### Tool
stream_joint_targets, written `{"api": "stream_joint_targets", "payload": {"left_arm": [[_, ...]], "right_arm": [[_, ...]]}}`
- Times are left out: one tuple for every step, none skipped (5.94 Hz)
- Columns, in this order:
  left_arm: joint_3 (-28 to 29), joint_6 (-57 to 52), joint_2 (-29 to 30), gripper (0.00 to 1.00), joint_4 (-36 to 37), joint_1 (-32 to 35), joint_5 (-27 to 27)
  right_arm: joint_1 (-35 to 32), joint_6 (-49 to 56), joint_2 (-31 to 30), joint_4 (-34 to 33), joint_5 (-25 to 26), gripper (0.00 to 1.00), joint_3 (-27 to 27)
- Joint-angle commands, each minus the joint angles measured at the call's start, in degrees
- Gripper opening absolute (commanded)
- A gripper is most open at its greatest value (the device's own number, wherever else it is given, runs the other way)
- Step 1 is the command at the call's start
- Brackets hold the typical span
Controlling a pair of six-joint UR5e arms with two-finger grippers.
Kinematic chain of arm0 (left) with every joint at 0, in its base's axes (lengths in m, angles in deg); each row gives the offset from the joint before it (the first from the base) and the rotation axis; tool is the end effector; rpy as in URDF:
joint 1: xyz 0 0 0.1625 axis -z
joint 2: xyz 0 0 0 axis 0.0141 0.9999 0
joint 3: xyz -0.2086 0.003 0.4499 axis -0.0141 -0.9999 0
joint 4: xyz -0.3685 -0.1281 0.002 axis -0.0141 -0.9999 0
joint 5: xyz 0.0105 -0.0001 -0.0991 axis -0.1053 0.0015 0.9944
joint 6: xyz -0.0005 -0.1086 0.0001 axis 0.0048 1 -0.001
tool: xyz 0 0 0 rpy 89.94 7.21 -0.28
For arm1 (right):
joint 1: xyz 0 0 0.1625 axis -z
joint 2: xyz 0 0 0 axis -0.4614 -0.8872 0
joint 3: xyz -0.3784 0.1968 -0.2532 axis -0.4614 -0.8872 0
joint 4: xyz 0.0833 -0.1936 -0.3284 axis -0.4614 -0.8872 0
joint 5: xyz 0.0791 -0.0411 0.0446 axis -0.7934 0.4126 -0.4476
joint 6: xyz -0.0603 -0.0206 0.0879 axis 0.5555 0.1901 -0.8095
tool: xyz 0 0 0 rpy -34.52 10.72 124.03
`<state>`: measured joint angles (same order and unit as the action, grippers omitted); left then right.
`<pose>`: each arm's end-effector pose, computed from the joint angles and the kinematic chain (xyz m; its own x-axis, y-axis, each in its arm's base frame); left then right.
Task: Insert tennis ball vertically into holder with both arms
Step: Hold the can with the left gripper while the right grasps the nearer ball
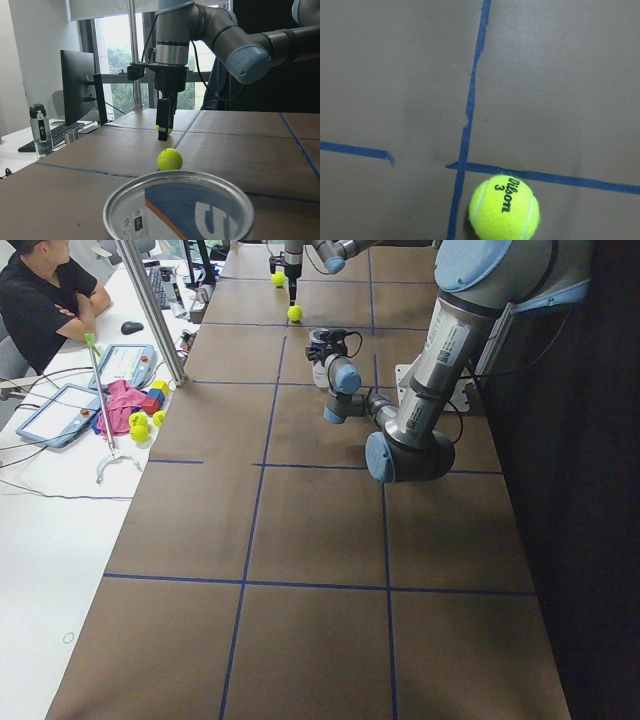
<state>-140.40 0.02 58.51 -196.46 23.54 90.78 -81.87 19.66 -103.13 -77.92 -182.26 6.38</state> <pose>0.5536 -0.3939 0.3146 0.2809 0.9409 -0.1892 0.5247 0.0146 0.8512 -0.2994 -0.5612 0.5410 0.7618 -0.1186 0.6369 0.0170 0.9864 0.1634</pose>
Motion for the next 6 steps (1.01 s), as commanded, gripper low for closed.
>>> {"api": "stream_joint_targets", "payload": {"left_arm": [[0.01,0.00,0.03,0.71,0.08,0.00,0.00],[0.01,0.00,0.03,0.71,0.17,0.00,0.00],[-0.08,0.00,0.20,0.72,0.09,0.00,0.00],[-0.08,0.09,0.03,0.72,0.08,0.00,0.00],[-0.08,0.09,0.03,0.72,0.08,0.00,0.00],[-0.08,0.09,0.03,0.72,0.00,0.00,0.00]], "right_arm": [[4.01,0.04,1.42,-0.02,4.44,0.99,-4.03],[4.21,0.39,1.51,-0.02,5.43,0.99,-4.74],[4.91,0.48,1.42,-0.02,5.52,0.99,-5.35],[5.09,0.39,1.42,-0.02,5.70,0.79,-5.36],[4.92,0.48,1.51,-0.02,5.79,0.21,-5.36],[4.74,0.57,1.51,-0.02,5.70,0.00,-5.19]]}}
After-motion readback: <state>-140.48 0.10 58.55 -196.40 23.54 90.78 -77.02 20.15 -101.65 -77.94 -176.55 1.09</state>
